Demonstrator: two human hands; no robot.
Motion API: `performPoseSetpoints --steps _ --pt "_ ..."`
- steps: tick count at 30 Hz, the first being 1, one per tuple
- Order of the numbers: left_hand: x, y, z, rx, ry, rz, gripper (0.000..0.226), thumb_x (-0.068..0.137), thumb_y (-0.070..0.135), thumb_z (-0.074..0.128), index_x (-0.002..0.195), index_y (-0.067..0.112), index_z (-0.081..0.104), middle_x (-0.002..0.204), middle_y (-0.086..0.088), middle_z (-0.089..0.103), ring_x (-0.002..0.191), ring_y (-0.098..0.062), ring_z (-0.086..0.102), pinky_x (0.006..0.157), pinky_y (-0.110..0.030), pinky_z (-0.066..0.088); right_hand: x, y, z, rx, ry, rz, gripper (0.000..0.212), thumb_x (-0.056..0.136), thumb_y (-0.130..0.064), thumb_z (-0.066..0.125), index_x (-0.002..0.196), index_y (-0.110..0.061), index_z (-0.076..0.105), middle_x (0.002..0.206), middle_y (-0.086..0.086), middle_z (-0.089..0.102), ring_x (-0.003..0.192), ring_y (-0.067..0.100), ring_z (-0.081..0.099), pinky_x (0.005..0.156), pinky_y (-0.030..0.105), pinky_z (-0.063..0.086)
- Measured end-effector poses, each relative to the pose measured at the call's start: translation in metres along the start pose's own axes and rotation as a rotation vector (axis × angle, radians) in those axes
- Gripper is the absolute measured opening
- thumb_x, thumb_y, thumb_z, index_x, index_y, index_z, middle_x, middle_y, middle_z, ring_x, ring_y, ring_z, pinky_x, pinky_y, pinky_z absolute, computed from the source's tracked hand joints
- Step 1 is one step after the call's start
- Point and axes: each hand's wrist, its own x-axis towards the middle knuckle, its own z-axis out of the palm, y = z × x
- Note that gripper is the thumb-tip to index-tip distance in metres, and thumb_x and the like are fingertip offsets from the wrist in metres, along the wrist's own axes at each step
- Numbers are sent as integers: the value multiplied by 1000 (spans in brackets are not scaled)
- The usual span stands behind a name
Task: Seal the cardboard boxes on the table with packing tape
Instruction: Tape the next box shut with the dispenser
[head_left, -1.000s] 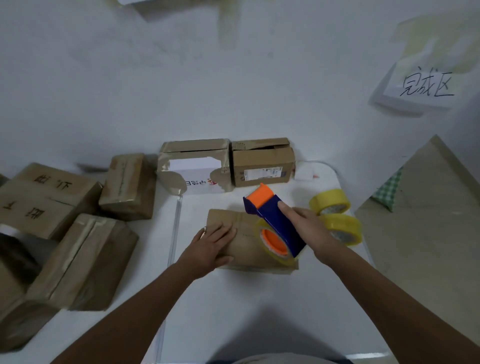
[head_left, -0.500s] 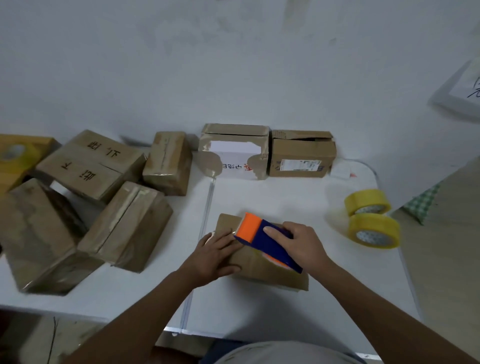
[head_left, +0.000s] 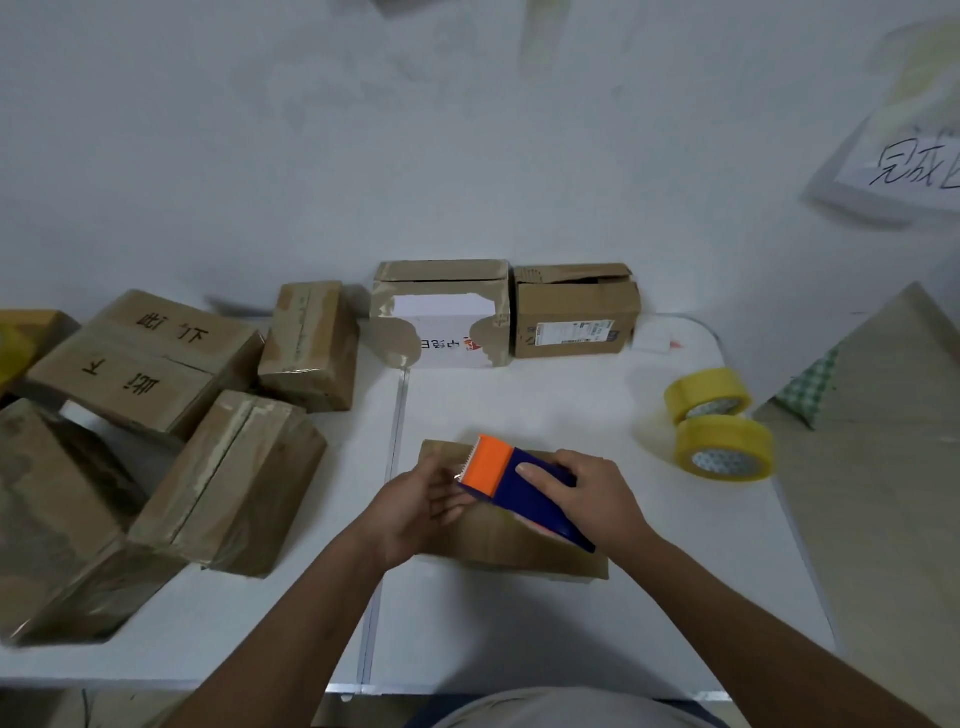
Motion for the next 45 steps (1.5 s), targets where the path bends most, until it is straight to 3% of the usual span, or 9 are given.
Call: performPoseSetpoints --steps 4,10,15,18,25,32,35,40,45 --pt "-5 5 0 4 -23 40 47 91 48 60 119 10 66 103 -11 75 90 -15 73 73 -25 55 -2 -2 -1 32 -16 17 64 71 -77 43 101 -24 65 86 -14 69 74 3 66 66 17 52" --pt "-14 6 3 29 -41 116 45 76 43 73 110 14 74 109 -10 74 94 -12 69 76 -24 53 -2 -5 -1 45 -34 31 63 71 -75 46 106 -25 64 94 -13 70 79 5 66 65 15 49" --pt "-16 10 -3 -66 -109 78 23 98 23 58 114 14 71 113 -10 73 100 -17 71 79 -27 54 0 -6 -2 44 -54 56 59 71 -74 46 104 -27 61 91 -17 68 76 1 65 59 9 43" --pt "-15 11 -6 46 -122 151 26 97 8 55 114 16 73 113 -8 73 104 -17 69 80 -27 55 1 -7 -2 28 -61 53 59 71 -75 45 101 -27 61 85 -19 65 74 -1 64 57 9 41" --pt "-8 9 2 335 17 386 19 98 20 59 110 13 72 109 -2 73 106 -18 68 86 -31 58 3 -6 -4 -4 -64 40 56 71 -76 43 96 -29 60 78 -24 62 69 -4 62 51 6 39" --pt "-4 7 11 201 109 268 20 101 20 56 108 9 72 103 -7 74 100 -19 69 77 -27 56 10 -3 -4 -65 -91 -3 59 73 -78 40 91 -25 60 83 -15 66 71 3 64 59 12 42" --pt "-5 10 15 186 117 270 19 100 16 55 101 9 73 98 -7 75 91 -15 70 66 -19 53 14 -3 -8 -96 -121 -20 57 75 -77 41 92 -25 60 82 -14 65 72 4 65 61 15 44" --pt "-6 9 13 154 116 293 17 99 12 56 97 6 72 89 -6 74 82 -13 71 64 -18 54 19 -5 -16 -195 -145 -82 52 76 -78 39 84 -30 57 76 -16 62 68 2 63 57 13 39" --pt "-7 21 -28 -14 292 330 15 96 5 58 87 7 70 75 -3 70 69 -9 64 65 -18 52 25 1 -40 -331 -169 -109 70 66 -88 29 80 -27 61 74 -10 64 67 5 61 58 20 42"
